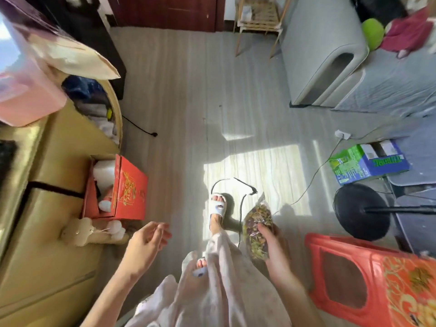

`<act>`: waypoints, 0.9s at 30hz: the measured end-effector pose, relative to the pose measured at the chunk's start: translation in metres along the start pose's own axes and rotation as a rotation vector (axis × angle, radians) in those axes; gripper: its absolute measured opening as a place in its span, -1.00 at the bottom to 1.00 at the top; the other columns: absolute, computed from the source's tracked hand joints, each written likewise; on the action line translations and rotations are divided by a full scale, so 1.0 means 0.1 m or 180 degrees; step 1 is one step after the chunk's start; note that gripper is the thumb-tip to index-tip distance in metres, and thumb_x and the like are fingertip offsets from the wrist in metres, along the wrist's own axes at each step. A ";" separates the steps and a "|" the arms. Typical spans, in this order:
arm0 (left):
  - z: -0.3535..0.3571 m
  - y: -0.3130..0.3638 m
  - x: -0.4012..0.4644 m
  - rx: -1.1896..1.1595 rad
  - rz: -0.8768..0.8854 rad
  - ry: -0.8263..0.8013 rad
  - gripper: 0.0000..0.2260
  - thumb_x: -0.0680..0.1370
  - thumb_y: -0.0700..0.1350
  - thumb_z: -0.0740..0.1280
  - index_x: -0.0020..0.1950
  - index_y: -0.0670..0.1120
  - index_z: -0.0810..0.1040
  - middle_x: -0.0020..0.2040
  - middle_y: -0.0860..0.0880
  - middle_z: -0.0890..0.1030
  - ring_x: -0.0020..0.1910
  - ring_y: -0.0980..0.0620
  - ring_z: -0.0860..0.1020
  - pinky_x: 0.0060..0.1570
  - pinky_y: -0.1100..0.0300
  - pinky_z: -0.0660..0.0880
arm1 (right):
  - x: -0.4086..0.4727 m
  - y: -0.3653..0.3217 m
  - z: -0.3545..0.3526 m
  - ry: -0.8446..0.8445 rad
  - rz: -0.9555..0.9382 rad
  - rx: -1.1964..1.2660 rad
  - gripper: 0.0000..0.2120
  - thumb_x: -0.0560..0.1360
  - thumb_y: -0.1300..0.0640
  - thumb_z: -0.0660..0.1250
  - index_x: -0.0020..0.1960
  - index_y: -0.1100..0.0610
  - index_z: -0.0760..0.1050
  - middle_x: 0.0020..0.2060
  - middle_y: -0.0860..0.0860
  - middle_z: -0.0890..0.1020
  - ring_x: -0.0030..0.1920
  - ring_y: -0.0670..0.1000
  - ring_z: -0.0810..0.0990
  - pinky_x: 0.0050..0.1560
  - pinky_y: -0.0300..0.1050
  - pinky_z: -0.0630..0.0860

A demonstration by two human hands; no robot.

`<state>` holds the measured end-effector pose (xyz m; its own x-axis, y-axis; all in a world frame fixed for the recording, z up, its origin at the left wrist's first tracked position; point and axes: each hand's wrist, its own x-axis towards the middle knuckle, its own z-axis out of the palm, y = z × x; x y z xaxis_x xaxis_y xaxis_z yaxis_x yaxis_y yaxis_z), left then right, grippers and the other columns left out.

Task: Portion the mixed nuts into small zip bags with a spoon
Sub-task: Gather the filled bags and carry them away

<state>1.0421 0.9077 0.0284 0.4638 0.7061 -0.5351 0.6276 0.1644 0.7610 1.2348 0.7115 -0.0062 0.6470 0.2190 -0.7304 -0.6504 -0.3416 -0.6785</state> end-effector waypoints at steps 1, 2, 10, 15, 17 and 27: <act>0.00 0.12 0.18 -0.0035 0.0027 0.0002 -0.81 0.61 -0.18 0.17 -0.04 -0.13 0.57 -0.20 -0.08 0.66 -0.21 -0.09 0.62 -0.19 0.17 0.54 | 0.15 -0.13 0.07 0.0001 0.0008 -0.0005 -0.51 0.13 -0.17 0.46 -0.02 0.04 0.60 -0.17 0.02 0.71 -0.12 0.07 0.69 -0.11 0.00 0.60; 0.00 0.25 0.37 -0.0080 0.0058 0.0032 -0.82 0.61 -0.17 0.17 -0.03 -0.12 0.57 -0.20 -0.07 0.66 -0.21 -0.07 0.62 -0.21 0.23 0.54 | 0.31 -0.29 0.14 0.0026 -0.0018 -0.0031 -0.55 0.17 -0.14 0.47 -0.02 0.05 0.60 -0.20 0.01 0.71 -0.14 0.06 0.69 -0.16 -0.05 0.59; -0.10 1.26 1.73 -0.0550 0.0180 0.0423 -0.78 0.61 -0.19 0.14 -0.10 -0.10 0.56 -0.21 -0.16 0.64 -0.21 -0.13 0.60 -0.26 0.30 0.55 | 1.43 -1.79 0.68 -0.0079 -0.0191 0.0003 -0.69 0.46 0.12 0.40 0.19 0.09 0.50 0.04 0.12 0.61 0.02 0.11 0.61 0.00 -0.08 0.55; -0.19 1.70 2.40 -0.0420 0.0140 0.0451 -0.79 0.60 -0.17 0.15 -0.08 -0.14 0.57 -0.20 -0.15 0.65 -0.19 -0.14 0.61 -0.26 0.29 0.57 | 1.96 -2.53 1.02 -0.0169 -0.0284 -0.0088 -0.75 0.46 0.11 0.39 0.12 0.11 0.53 -0.01 0.13 0.65 0.03 0.17 0.62 0.12 0.11 0.54; -0.20 1.85 2.67 -0.0382 0.0093 0.0467 -0.79 0.60 -0.15 0.17 -0.09 -0.12 0.58 -0.20 -0.15 0.66 -0.18 -0.13 0.62 -0.21 0.16 0.57 | 2.17 -2.73 1.15 -0.0193 -0.0233 -0.0100 -0.76 0.46 0.11 0.40 0.11 0.11 0.53 -0.02 0.14 0.66 0.02 0.17 0.63 0.12 0.13 0.54; -0.38 2.66 4.47 -0.0223 0.0032 0.0303 -0.78 0.61 -0.23 0.16 -0.09 -0.12 0.58 -0.30 -0.07 0.66 -0.24 -0.14 0.63 -0.34 0.28 0.57 | 3.28 -3.86 1.85 0.0132 -0.0158 0.0207 -0.78 0.45 0.22 0.38 0.09 0.14 0.56 -0.13 0.12 0.67 -0.09 0.15 0.63 -0.02 0.00 0.54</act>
<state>1.3928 1.2931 0.0061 0.4062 0.7697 -0.4926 0.5765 0.2024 0.7916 1.6243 1.0837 0.0014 0.6939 0.1958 -0.6929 -0.6408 -0.2710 -0.7183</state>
